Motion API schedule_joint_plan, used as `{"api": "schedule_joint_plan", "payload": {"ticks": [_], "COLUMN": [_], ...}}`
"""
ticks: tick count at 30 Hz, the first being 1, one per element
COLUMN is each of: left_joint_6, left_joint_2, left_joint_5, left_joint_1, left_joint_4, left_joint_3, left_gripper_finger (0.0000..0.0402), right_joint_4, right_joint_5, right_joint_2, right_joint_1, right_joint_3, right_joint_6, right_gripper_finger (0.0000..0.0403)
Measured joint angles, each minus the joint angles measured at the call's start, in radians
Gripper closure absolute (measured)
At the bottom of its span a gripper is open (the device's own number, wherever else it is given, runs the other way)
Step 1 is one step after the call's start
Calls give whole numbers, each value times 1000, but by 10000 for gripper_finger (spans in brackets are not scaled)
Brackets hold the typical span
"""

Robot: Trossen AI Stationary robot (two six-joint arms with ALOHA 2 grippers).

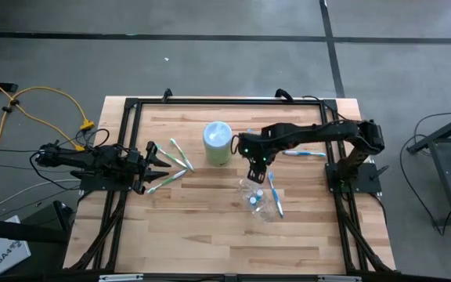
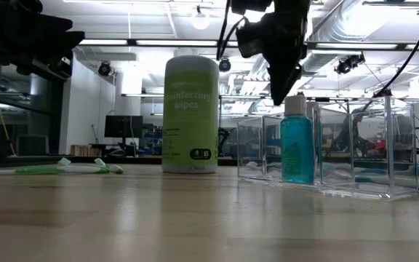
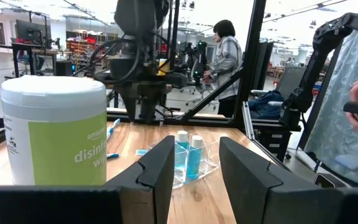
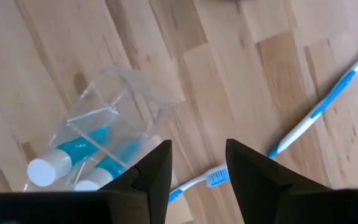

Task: Pick & Place toothbrushing station
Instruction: Put the top left blue toothbrush into the transparent organizer

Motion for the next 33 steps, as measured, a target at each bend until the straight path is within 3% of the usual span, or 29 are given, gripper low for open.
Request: {"api": "schedule_joint_plan", "payload": {"ticks": [7, 14, 24, 33], "left_joint_6": [0, 0, 0, 0], "left_joint_2": [0, 0, 0, 0], "left_joint_5": [0, 0, 0, 0], "left_joint_1": [0, 0, 0, 0], "left_joint_4": [0, 1, 2, 6], "left_joint_3": [0, 0, 0, 0], "left_gripper_finger": [277, 277, 277, 277], "right_joint_4": [-7, -3, -4, 24], "right_joint_5": [0, 117, 38, 14], "right_joint_2": [-74, -146, -101, 8], "right_joint_1": [-13, -1, -150, -206], "right_joint_3": [0, 1, -1, -1], "right_joint_6": [87, 178, 300, 331], "right_gripper_finger": [261, 261, 261, 261]}}
